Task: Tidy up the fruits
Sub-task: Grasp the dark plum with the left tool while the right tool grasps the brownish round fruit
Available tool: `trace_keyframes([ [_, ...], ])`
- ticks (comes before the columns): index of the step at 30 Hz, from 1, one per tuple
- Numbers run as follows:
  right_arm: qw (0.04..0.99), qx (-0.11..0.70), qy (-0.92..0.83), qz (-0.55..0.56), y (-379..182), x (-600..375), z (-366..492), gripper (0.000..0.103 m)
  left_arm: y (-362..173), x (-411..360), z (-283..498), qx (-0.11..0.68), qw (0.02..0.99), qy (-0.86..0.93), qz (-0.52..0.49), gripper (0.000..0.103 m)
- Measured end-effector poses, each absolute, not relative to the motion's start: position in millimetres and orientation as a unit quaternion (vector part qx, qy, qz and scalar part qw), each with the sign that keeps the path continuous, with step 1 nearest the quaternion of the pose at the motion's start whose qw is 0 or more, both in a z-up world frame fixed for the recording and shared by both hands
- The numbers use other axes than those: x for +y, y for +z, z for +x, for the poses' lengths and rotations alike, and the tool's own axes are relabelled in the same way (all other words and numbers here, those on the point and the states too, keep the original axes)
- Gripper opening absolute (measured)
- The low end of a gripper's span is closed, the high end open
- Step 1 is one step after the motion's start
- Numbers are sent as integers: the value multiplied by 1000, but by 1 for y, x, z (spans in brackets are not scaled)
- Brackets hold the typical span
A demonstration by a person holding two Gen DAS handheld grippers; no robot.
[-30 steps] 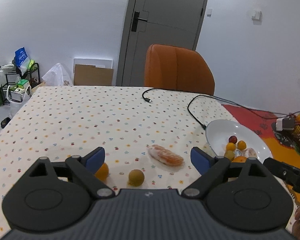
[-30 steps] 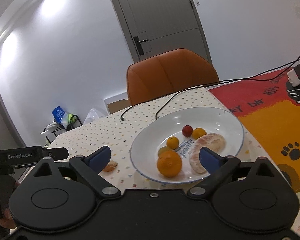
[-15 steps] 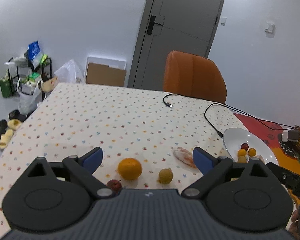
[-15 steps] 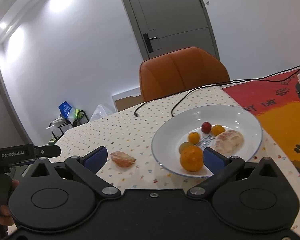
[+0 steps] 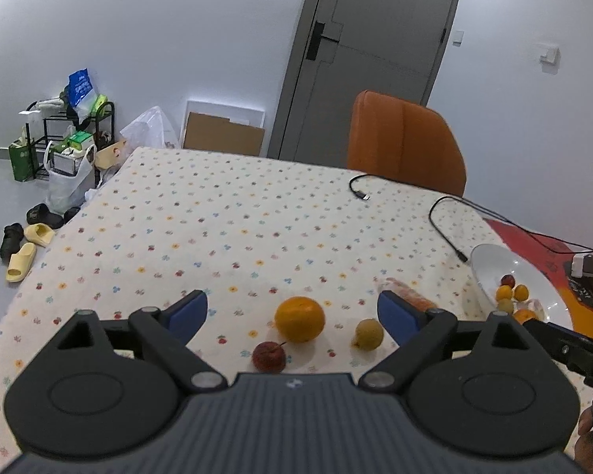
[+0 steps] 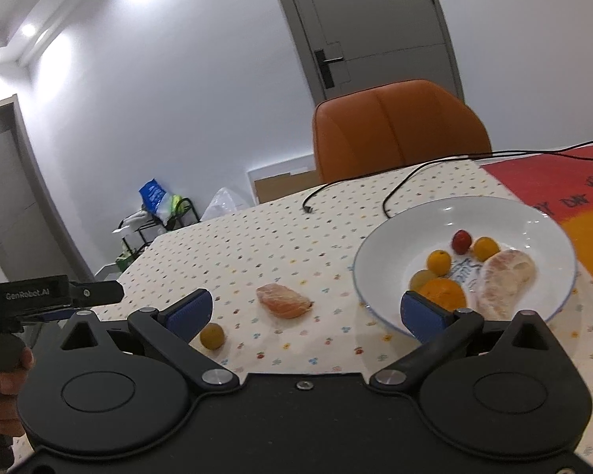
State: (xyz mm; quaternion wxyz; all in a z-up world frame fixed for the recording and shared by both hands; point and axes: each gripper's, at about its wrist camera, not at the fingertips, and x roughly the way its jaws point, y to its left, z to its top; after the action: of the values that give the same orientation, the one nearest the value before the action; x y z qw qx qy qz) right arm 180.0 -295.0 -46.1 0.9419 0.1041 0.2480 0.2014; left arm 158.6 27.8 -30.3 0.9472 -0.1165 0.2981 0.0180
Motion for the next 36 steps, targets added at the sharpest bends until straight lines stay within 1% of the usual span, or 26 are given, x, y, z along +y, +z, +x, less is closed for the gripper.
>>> trace_keyframes([
  [1,940,252,207,104,-47,-293,180,103,-33,29,160,303,946,20,-116,88],
  [3,935,255,220,107,-48,-289,181,103,-39,33,162,311,942,21,-123,80],
  [7,931,265,230,99,-52,-278,185,103,-51,39,166,325,936,26,-131,72],
  [9,929,269,234,96,-54,-273,187,103,-58,40,168,335,933,26,-131,65],
  [13,927,276,239,89,-57,-266,190,103,-72,40,173,350,928,26,-126,58],
  [14,926,277,240,89,-58,-265,191,103,-75,40,174,355,926,27,-126,51],
  [16,925,279,242,90,-60,-263,193,103,-78,37,174,350,929,33,-118,41],
  [17,924,280,244,90,-61,-262,194,103,-78,36,175,353,928,33,-115,30],
  [18,923,281,245,90,-63,-260,195,103,-78,36,176,353,928,32,-115,23],
  [31,914,290,276,65,-70,-233,201,102,-69,49,169,333,933,30,-130,23],
  [35,913,293,276,61,-70,-225,204,96,-69,58,168,330,933,34,-139,23],
  [36,913,294,276,61,-70,-224,205,96,-68,60,168,330,933,35,-140,23],
])
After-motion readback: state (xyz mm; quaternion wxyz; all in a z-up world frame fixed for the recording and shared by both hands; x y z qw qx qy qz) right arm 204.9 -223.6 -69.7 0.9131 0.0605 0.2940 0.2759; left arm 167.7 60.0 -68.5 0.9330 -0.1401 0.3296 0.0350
